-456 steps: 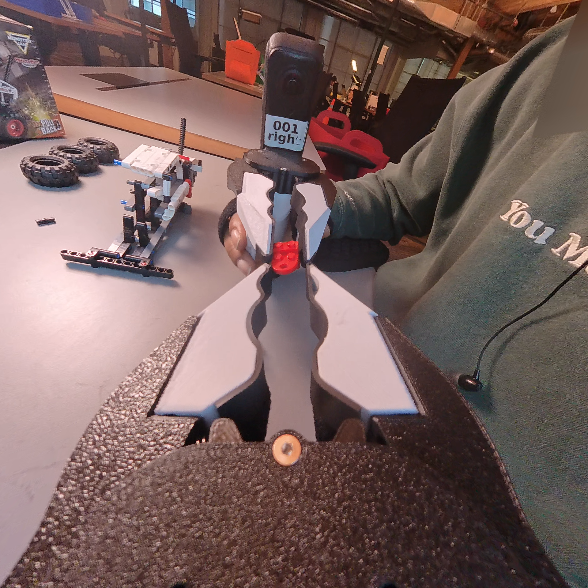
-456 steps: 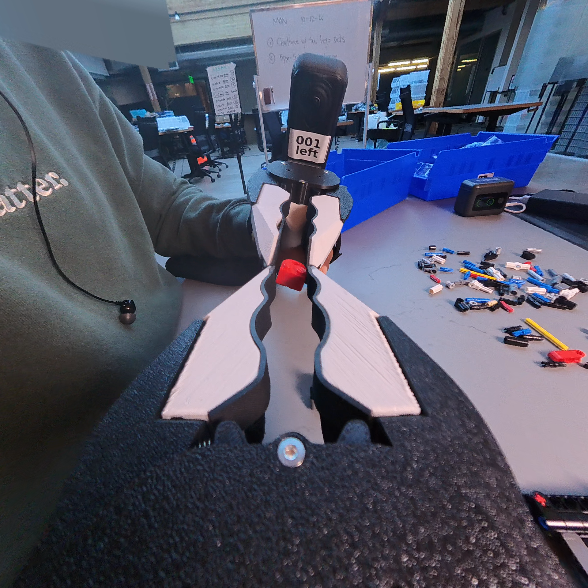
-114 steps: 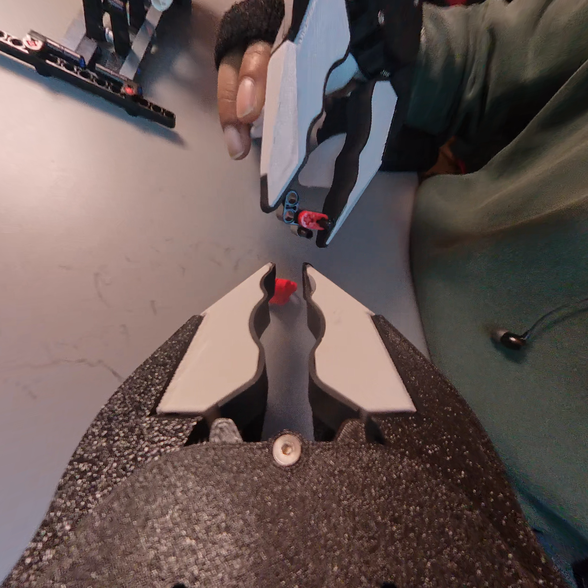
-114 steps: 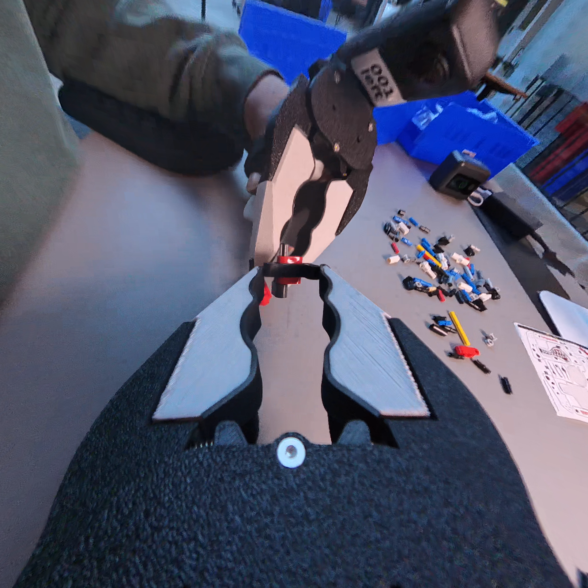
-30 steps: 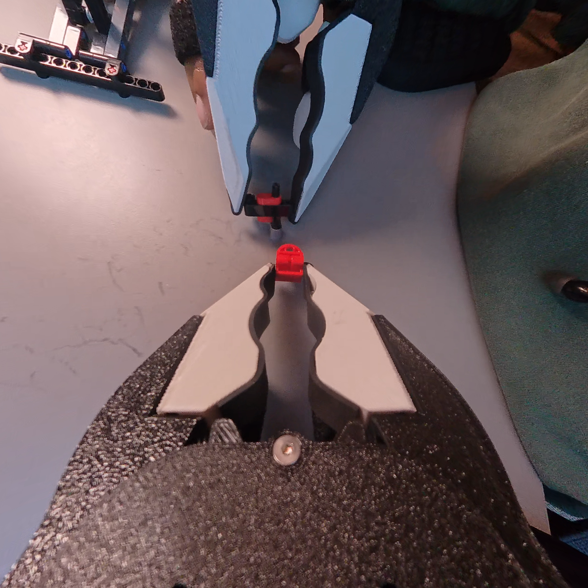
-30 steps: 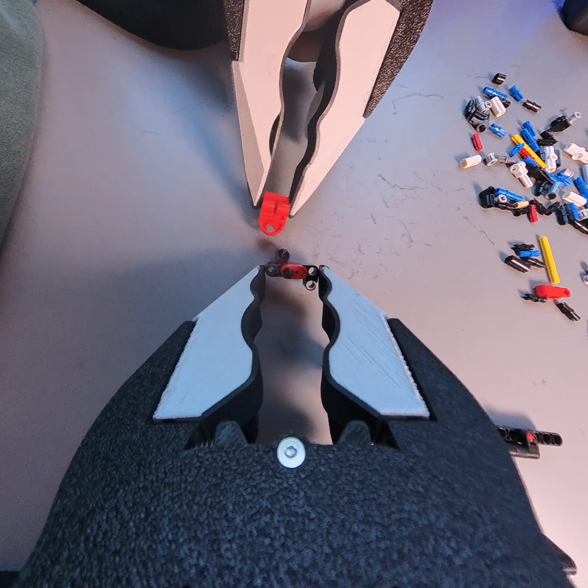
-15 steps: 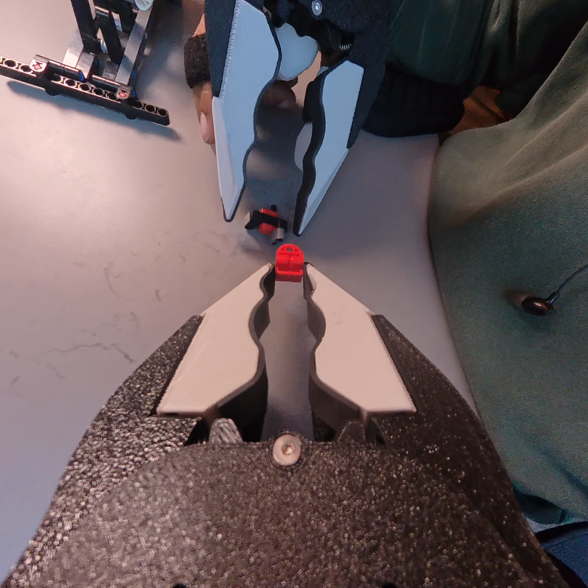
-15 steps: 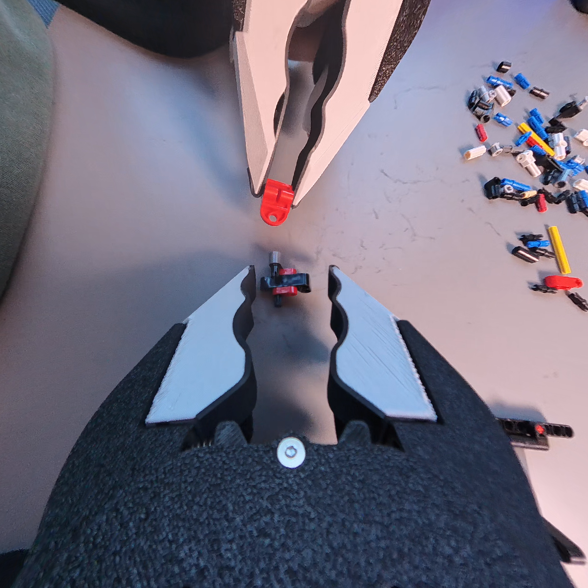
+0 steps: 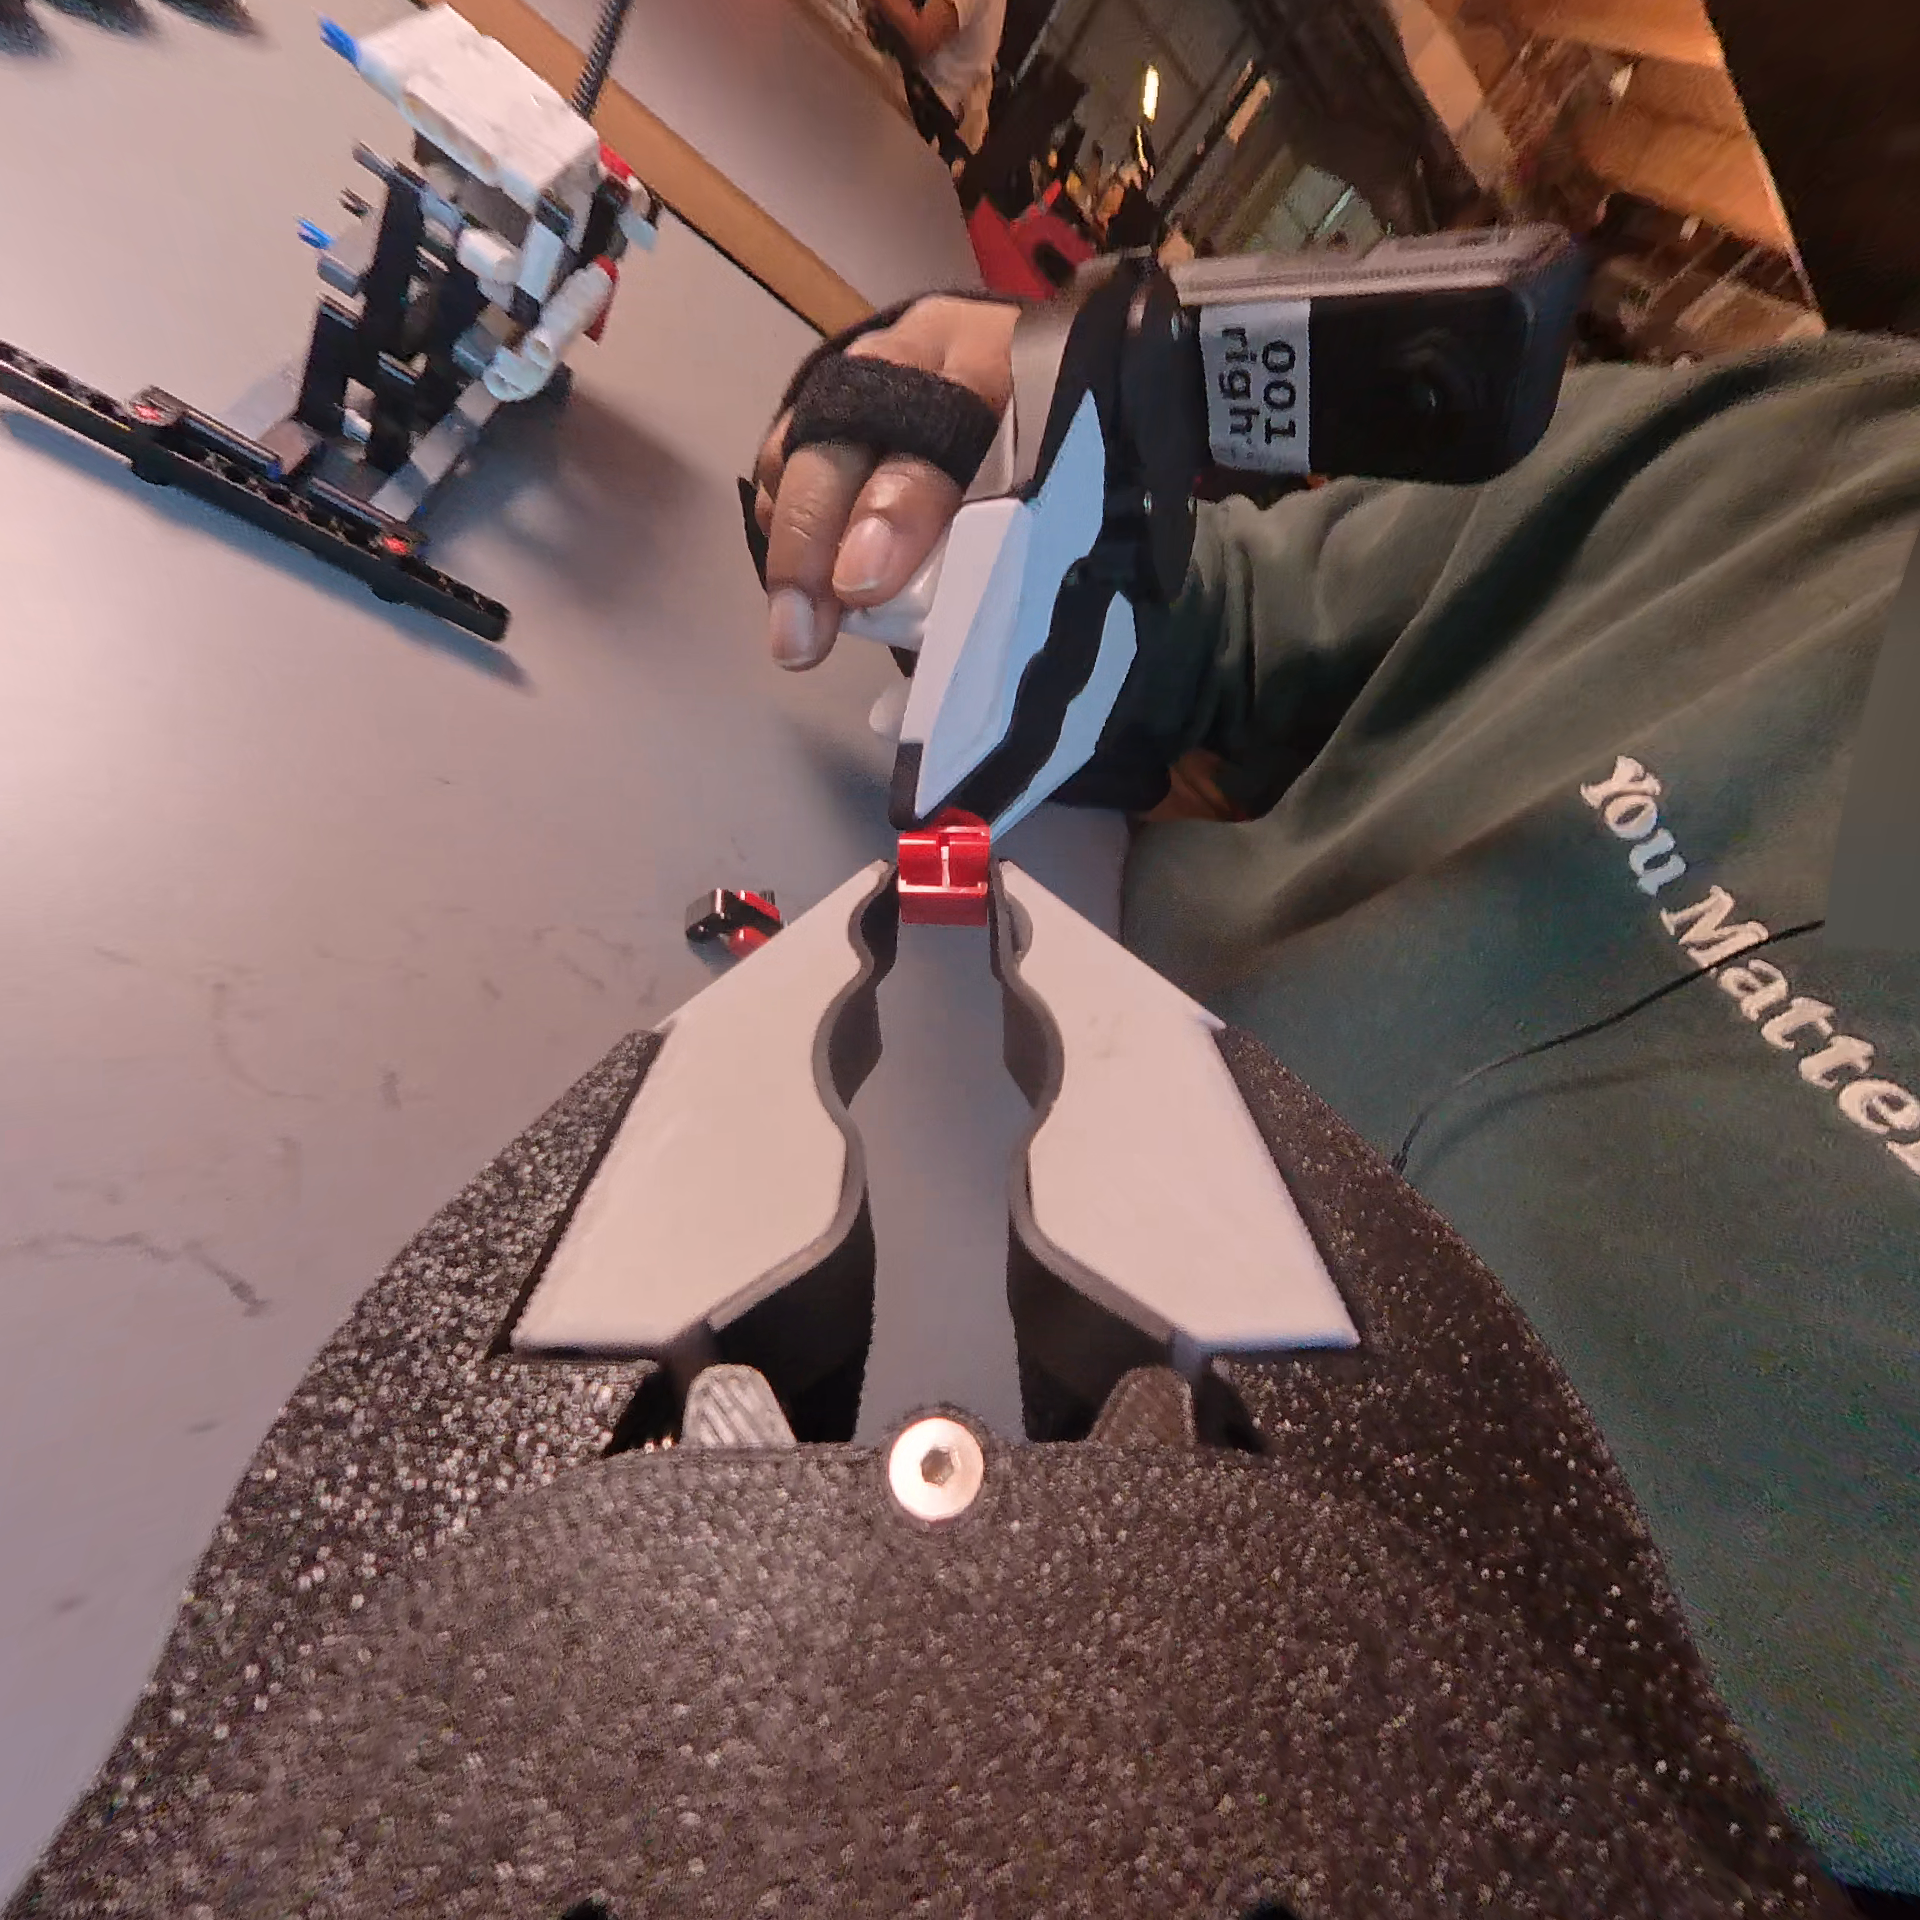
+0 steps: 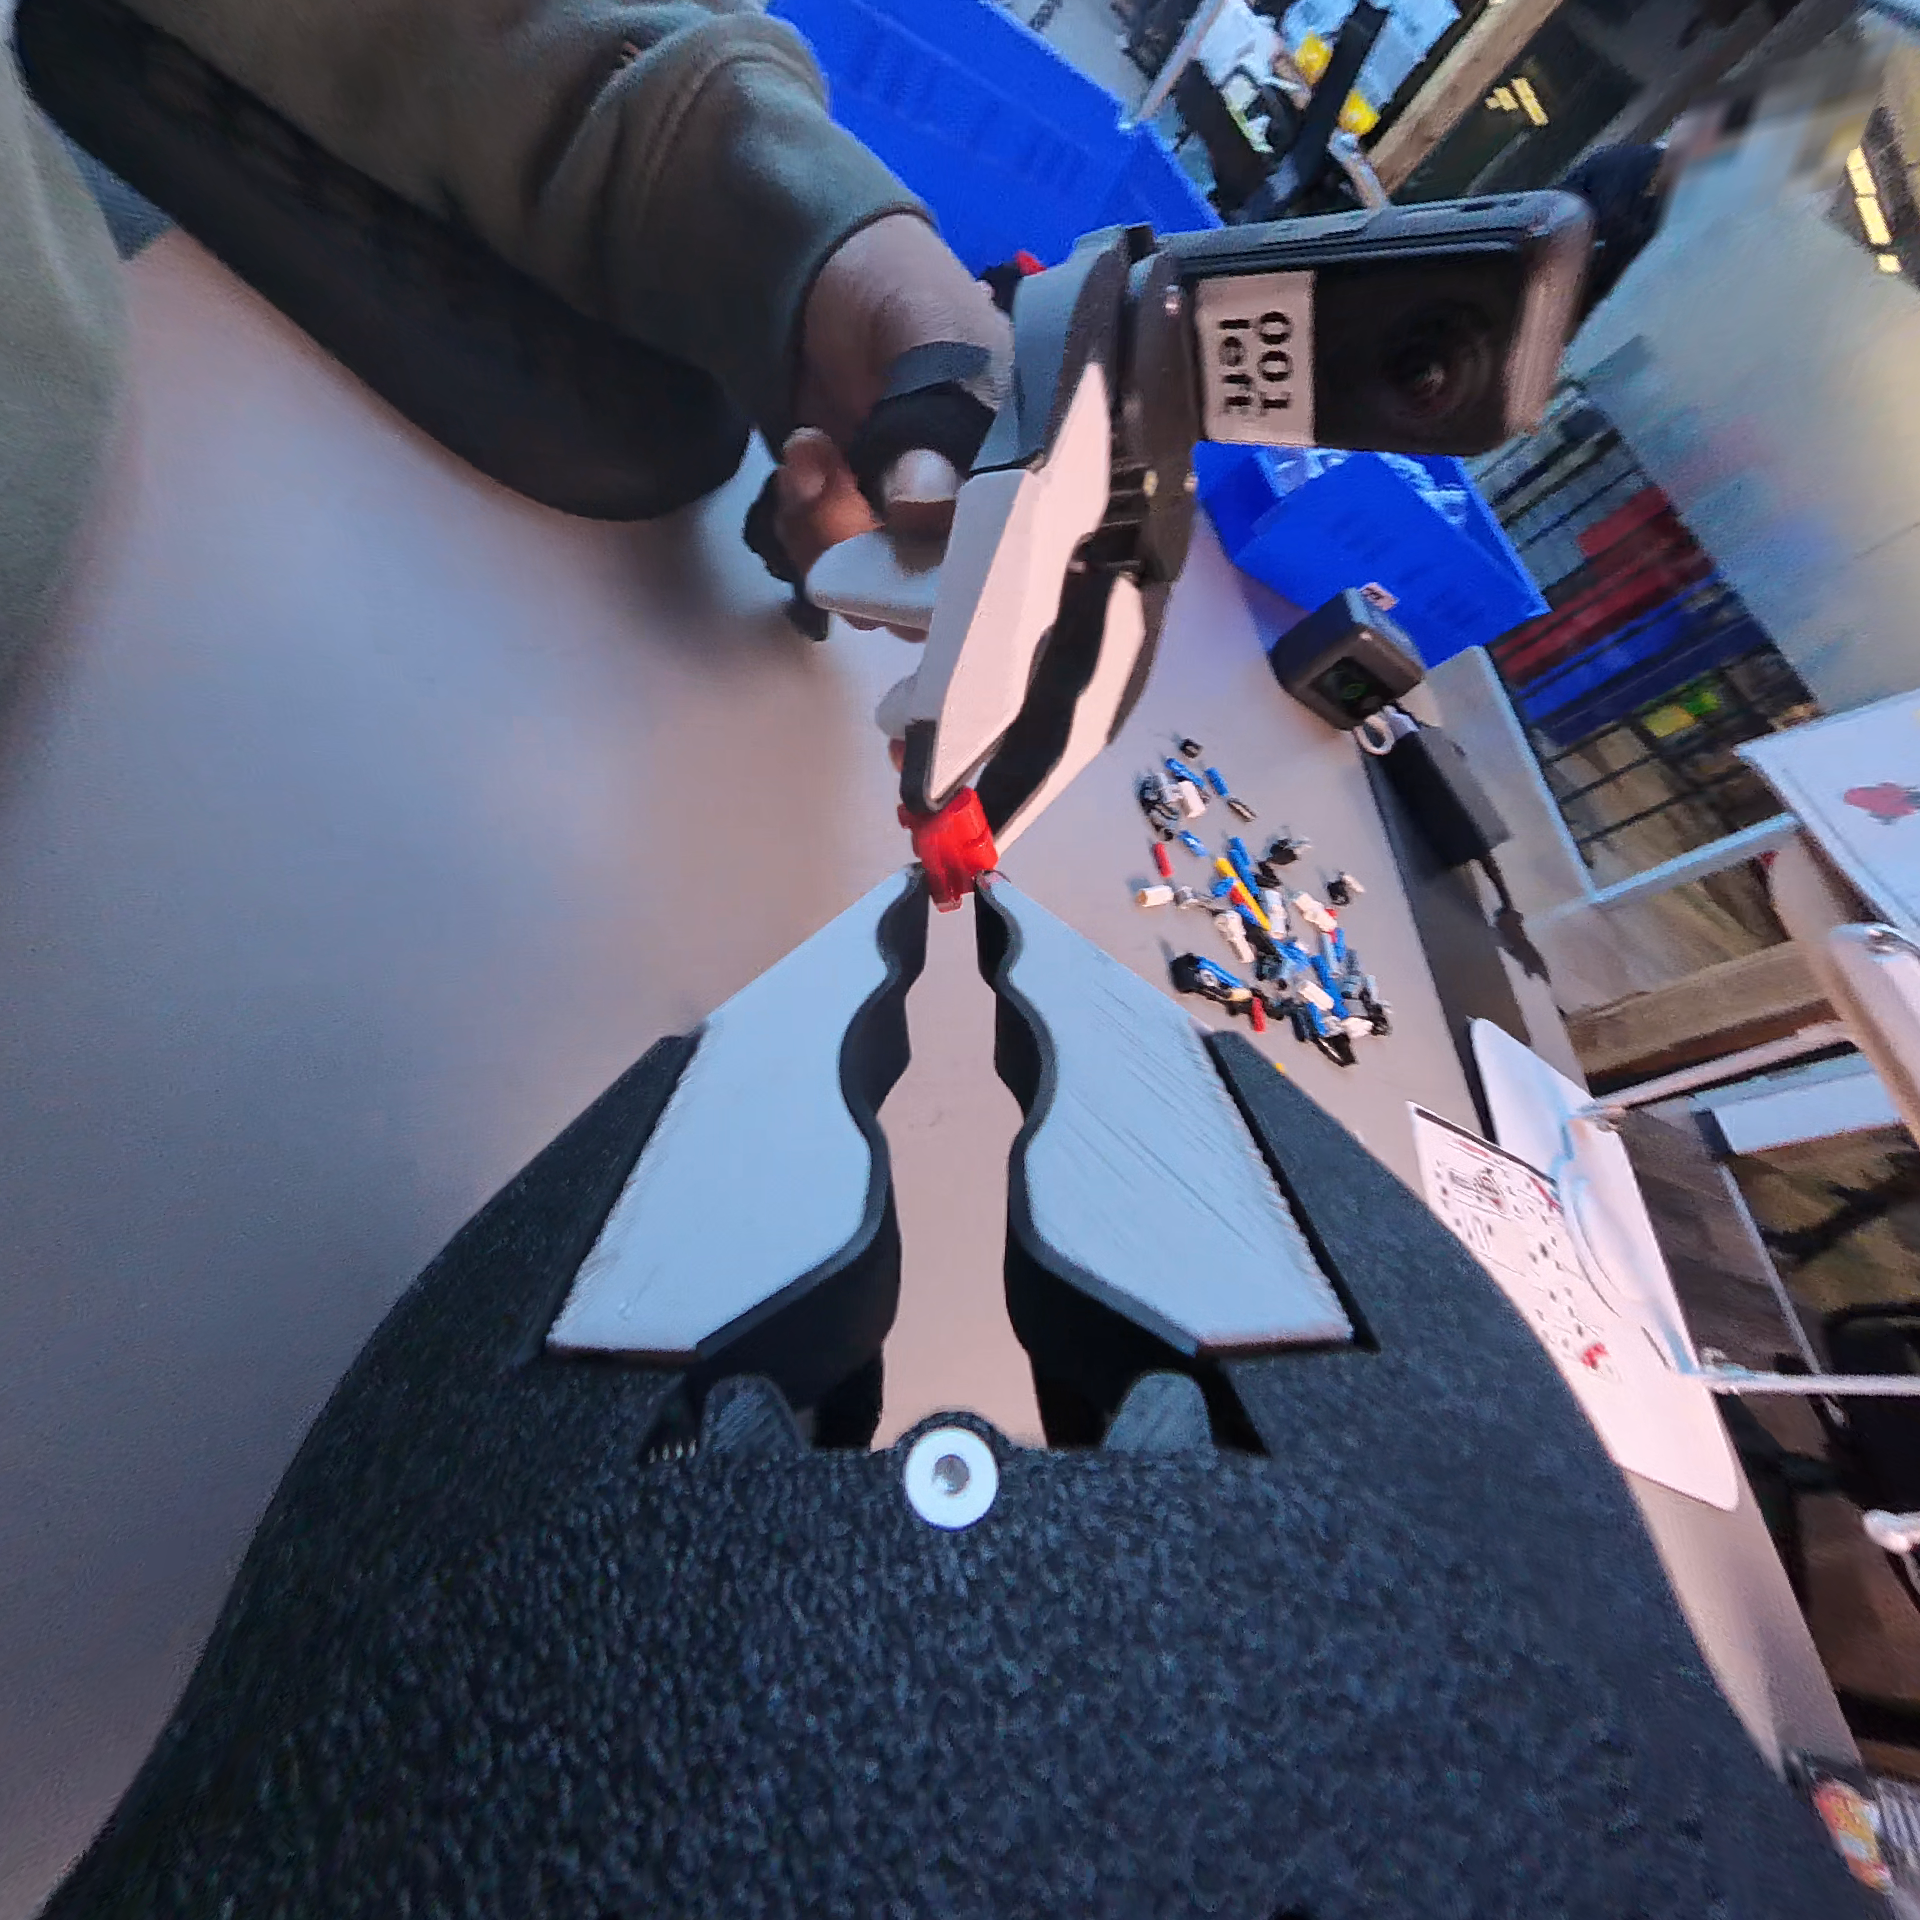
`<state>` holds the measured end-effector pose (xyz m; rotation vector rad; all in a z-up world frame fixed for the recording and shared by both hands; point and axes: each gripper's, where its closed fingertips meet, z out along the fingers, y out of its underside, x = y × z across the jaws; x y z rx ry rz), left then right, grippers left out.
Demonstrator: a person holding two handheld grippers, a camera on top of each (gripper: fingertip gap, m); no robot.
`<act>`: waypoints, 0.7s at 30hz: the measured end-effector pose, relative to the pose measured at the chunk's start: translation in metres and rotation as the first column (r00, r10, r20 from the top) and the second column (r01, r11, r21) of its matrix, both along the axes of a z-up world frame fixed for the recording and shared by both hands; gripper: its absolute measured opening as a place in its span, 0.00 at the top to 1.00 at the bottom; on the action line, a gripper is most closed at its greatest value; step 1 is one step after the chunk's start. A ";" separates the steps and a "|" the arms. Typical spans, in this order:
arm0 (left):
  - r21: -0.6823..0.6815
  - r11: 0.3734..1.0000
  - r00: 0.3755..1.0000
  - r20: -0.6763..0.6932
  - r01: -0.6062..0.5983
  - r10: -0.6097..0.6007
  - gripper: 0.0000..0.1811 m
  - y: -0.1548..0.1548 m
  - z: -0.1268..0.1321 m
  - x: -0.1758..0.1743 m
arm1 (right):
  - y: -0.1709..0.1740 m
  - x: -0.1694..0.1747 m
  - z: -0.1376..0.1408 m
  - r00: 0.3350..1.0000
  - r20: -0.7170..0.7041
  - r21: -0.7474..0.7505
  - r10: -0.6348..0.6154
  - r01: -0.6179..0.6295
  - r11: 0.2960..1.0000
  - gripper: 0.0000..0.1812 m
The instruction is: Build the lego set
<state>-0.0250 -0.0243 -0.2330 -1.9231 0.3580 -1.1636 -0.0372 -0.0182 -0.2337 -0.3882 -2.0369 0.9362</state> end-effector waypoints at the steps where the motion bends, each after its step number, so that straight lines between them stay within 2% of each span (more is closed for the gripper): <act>1: 0.005 0.999 0.999 0.032 -0.034 0.034 0.91 0.004 0.004 -0.004 | 0.005 -0.004 0.004 0.999 -0.010 -0.029 -0.034 0.034 0.999 0.96; 6: 0.084 0.965 0.965 0.107 -0.249 0.240 0.86 0.023 0.022 -0.033 | 0.032 -0.026 0.030 0.964 -0.035 -0.276 -0.263 0.243 0.930 0.96; 9: 0.218 0.887 0.913 0.095 -0.408 0.397 0.85 0.034 0.040 -0.048 | 0.037 -0.033 0.039 0.942 0.002 -0.421 -0.336 0.306 0.854 0.96; 11: 0.292 0.855 0.901 0.062 -0.429 0.430 0.88 0.034 0.049 -0.046 | 0.034 -0.034 0.041 0.942 0.046 -0.513 -0.332 0.307 0.802 0.96; 15: 0.355 0.835 0.891 -0.012 -0.420 0.453 0.92 0.032 0.051 -0.042 | 0.027 -0.033 0.042 0.955 0.123 -0.635 -0.270 0.285 0.718 0.97; 21: 0.375 0.849 0.913 -0.018 -0.372 0.408 0.90 0.028 0.053 -0.037 | 0.019 -0.027 0.043 0.974 0.161 -0.695 -0.156 0.225 0.683 0.97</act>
